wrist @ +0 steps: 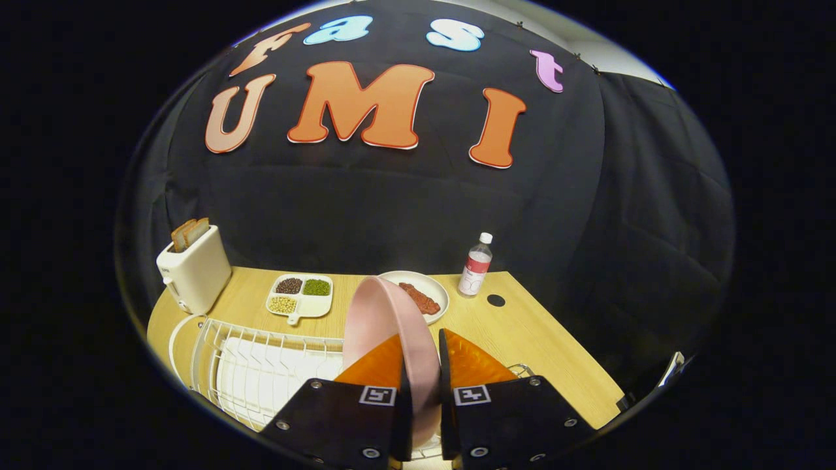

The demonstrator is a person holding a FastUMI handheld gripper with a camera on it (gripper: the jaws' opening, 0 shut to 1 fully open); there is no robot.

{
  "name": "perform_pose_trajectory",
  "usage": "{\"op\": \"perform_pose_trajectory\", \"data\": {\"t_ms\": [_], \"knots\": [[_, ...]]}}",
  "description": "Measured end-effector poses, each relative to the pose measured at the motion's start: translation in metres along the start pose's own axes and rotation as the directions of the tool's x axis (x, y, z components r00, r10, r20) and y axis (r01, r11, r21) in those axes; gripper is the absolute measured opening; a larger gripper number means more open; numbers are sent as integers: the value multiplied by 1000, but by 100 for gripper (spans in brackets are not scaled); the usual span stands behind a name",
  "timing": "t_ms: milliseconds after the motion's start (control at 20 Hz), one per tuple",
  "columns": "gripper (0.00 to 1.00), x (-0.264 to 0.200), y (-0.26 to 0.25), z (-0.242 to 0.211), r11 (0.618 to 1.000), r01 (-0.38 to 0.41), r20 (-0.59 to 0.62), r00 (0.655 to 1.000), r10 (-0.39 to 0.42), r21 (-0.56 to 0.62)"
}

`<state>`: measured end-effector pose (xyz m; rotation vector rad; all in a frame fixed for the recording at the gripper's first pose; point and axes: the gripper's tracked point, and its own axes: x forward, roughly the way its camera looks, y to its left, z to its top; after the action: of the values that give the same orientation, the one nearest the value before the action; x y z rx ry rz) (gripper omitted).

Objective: Take the plate from the dish rack, then take the spoon from the basket and place it into the plate.

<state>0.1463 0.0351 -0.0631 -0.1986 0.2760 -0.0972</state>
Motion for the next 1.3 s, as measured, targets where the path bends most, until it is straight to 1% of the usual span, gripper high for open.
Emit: {"op": "perform_pose_trajectory", "data": {"t_ms": [150, 400, 650, 900, 1100, 1300], "knots": [[18, -13, -1, 2, 999, -30, 0, 1000, 30, 20], [17, -43, -4, -13, 993, -92, -39, 995, 95, 71], [18, -83, -20, -30, 991, -112, -36, 993, 115, 77], [18, -121, -30, -65, 978, -149, -88, 983, 163, 146], [17, -151, -39, -98, 971, -161, -123, 975, 185, 179], [18, -170, -45, -140, 967, -162, -181, 963, 198, 195]]}}
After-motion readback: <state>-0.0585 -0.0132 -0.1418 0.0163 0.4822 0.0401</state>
